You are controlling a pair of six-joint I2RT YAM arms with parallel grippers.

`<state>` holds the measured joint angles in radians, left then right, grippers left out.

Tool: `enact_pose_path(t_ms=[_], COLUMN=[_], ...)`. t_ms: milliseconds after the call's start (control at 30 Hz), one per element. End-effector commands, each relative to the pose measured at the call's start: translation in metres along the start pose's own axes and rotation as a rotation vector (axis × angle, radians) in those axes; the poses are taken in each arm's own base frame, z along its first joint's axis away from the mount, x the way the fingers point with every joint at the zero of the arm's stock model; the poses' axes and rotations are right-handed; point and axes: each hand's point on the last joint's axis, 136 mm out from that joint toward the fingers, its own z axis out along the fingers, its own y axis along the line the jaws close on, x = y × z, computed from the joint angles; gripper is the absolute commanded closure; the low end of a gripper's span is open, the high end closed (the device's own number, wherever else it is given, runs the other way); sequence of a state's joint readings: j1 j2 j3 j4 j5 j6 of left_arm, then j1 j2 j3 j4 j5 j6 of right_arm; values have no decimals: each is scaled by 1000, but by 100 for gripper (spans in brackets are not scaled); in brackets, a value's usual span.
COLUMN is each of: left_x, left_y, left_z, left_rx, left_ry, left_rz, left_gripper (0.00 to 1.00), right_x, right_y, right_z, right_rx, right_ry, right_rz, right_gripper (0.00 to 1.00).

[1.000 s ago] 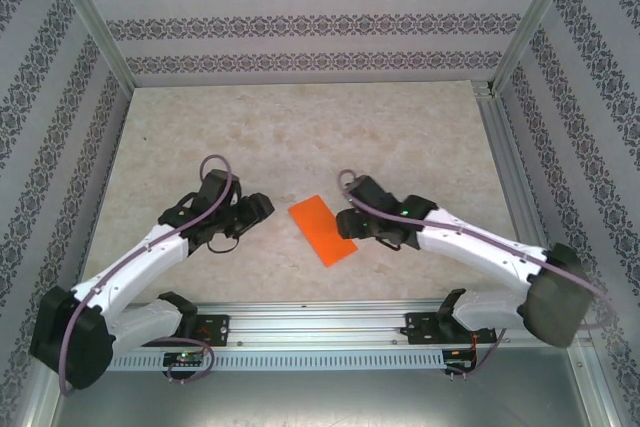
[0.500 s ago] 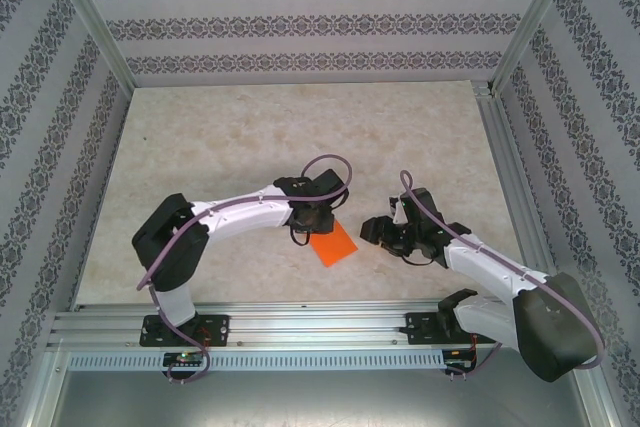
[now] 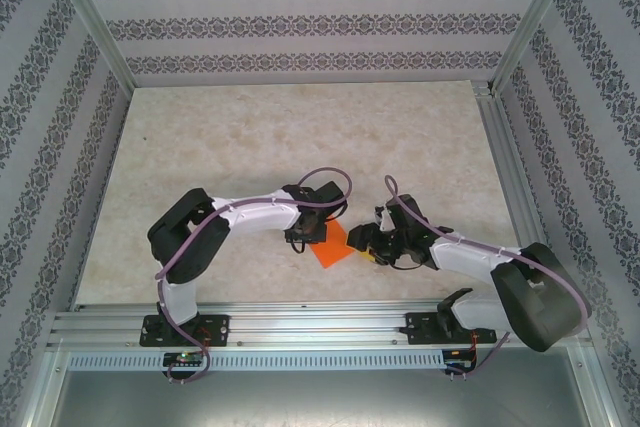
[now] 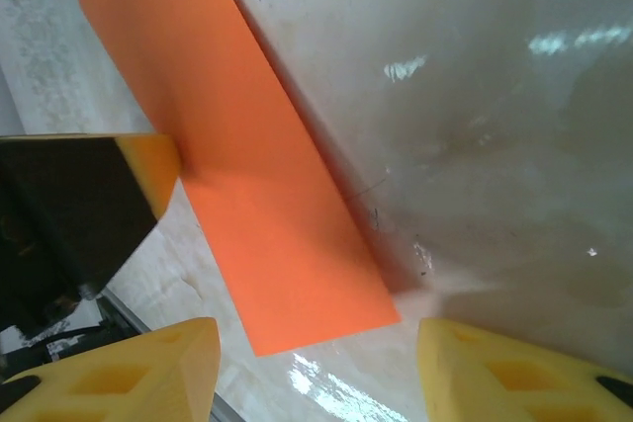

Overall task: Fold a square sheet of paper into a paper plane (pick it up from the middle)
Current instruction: Third fold the triangle at the center of the table.

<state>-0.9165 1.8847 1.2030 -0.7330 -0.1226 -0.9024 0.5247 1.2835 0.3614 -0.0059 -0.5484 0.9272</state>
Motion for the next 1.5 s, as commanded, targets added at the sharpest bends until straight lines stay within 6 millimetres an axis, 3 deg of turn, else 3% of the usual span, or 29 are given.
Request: enact_pose_path(t_ms=[0, 267, 467, 633, 667, 867, 1033, 1233, 1467], left_x=[4, 6, 5, -2, -5, -15, -12, -14, -18], left_y=[15, 13, 5, -8, -13, -26, -29, -37, -39], left_z=[13, 15, 10, -1, -5, -22, -22, -28, -39], left_rx=[-44, -15, 41, 164, 205, 382, 508, 628, 639], left_ry=[6, 7, 4, 3, -1, -4, 30, 41, 26], left_rz=[-29, -26, -40, -101, -117, -212, -307, -357, -340], left_gripper=[82, 83, 82, 78, 77, 69, 62, 58, 60], right_x=[-8, -13, -18, -20, -14, -12, -14, -14, -13], right_y=[2, 19, 37, 56, 49, 61, 70, 70, 48], right_z=[5, 8, -2, -11, -9, -2, 0, 0, -6], right_rx=[5, -53, -113, -194, -193, -269, -335, -343, -238], right_ry=[-36, -61, -107, -130, -116, -82, -90, -98, -133], right_rz=[15, -12, -53, -94, -85, -73, -66, -61, -37], right_gripper=[43, 42, 43, 42, 42, 41, 41, 41, 40])
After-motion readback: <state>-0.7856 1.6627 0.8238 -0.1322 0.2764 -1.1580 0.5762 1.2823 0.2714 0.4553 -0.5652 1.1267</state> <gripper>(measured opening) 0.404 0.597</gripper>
